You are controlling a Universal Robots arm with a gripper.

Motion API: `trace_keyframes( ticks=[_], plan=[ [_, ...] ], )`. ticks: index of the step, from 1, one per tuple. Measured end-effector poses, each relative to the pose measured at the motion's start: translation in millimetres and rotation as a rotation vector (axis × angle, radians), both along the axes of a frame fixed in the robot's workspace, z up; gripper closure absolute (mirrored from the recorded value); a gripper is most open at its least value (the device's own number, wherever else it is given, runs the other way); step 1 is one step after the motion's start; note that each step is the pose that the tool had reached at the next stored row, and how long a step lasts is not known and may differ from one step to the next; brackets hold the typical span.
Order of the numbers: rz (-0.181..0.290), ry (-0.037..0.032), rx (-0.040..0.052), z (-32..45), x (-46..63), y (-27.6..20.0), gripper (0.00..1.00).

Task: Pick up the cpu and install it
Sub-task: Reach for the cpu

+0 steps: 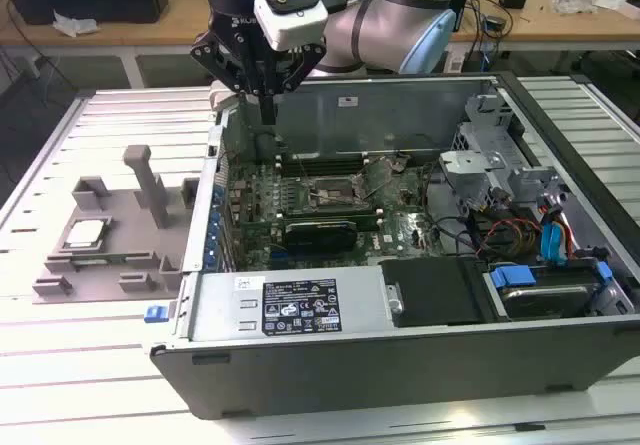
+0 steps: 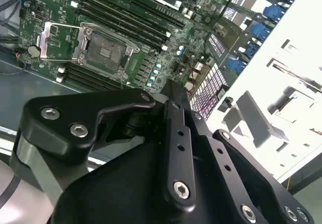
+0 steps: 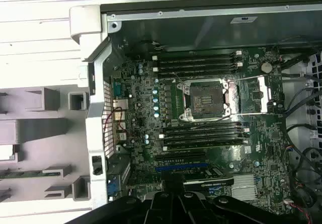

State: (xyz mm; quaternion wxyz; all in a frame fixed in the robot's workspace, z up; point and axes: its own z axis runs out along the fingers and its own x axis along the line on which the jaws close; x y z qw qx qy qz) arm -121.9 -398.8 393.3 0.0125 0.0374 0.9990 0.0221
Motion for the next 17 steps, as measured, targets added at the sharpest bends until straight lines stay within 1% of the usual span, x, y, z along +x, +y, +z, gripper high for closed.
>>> trace_keyframes(
  ticks=[9,14,17],
  plan=[
    [0.0,0.0,0.0,0.0,-0.1,0.0,0.89],
    [0.0,0.0,0.0,0.0,-9.7,0.2,0.89],
    [0.0,-0.0001,0.0,0.0,-13.4,0.3,0.89]
  ],
)
